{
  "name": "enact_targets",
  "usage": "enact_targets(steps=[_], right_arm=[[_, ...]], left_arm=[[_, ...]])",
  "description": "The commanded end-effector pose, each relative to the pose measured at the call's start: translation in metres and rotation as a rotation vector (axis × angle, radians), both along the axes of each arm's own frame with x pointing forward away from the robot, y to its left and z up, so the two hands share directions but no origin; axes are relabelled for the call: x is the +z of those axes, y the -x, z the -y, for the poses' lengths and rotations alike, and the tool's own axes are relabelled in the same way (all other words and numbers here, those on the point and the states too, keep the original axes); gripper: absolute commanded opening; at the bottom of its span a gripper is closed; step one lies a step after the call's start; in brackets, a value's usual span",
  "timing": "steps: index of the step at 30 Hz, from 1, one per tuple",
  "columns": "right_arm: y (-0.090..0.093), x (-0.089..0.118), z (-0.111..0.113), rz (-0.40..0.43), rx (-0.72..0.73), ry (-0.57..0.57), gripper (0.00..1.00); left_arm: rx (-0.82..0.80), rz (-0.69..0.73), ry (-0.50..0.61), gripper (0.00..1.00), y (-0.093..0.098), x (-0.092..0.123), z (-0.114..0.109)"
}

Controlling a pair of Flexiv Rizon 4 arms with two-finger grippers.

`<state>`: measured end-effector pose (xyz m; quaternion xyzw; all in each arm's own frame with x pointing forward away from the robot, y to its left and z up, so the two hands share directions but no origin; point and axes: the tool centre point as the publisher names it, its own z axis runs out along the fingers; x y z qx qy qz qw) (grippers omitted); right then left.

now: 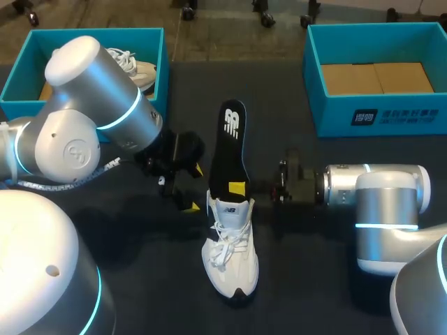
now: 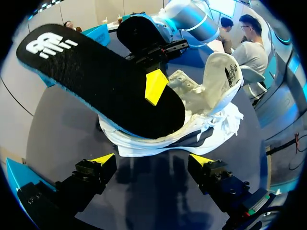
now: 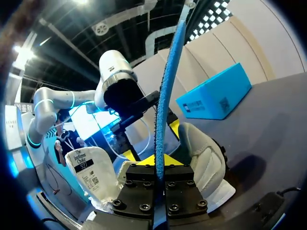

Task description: Take the shoe out of the shoebox, open the shoe tongue, remove and reinsert the insole, then place the shoe into the shoebox

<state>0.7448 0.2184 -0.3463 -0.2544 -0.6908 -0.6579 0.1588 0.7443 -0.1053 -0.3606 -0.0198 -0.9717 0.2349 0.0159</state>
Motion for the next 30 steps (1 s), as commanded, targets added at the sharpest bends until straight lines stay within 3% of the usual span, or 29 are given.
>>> enact_targets(steps=[1, 12, 14, 16, 21, 30], right_arm=[[0.001, -0.006, -0.005, -0.029, 0.021, 0.023, 0.00], [0.009, -0.005, -0.006, -0.043, 0.019, 0.027, 0.00], [0.009, -0.002, -0.007, -0.034, 0.020, 0.026, 0.20], [0.009, 0.002, -0.008, -0.026, 0.022, 0.032, 0.25], [0.008, 0.009, -0.011, -0.002, 0.033, 0.052, 0.20], [0.000, 0.021, -0.015, 0.036, 0.059, 0.078, 0.25]], left_arm=[[0.000, 0.001, 0.001, 1.00, 0.000, -0.001, 0.000], [0.000, 0.001, 0.001, 1.00, 0.000, -0.001, 0.000], [0.000, 0.001, 0.001, 1.00, 0.000, -0.001, 0.000], [0.000, 0.001, 0.001, 1.00, 0.000, -0.001, 0.000], [0.000, 0.001, 0.001, 1.00, 0.000, -0.001, 0.000], [0.000, 0.001, 0.001, 1.00, 0.000, -0.001, 0.000]])
